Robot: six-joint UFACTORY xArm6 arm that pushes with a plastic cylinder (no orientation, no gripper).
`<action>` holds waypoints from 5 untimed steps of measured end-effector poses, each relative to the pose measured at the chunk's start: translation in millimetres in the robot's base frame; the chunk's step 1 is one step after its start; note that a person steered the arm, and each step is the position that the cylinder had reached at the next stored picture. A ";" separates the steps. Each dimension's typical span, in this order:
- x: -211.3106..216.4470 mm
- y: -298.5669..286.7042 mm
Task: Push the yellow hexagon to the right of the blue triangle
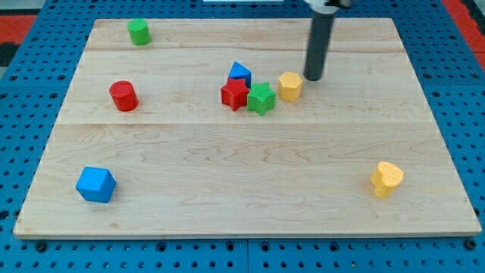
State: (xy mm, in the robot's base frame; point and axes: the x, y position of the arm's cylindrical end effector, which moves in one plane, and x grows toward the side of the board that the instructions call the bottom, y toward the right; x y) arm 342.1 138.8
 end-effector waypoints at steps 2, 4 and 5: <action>32.8 -35.5; 17.9 -55.5; 16.8 -65.5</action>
State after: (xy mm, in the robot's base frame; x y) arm 358.8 73.3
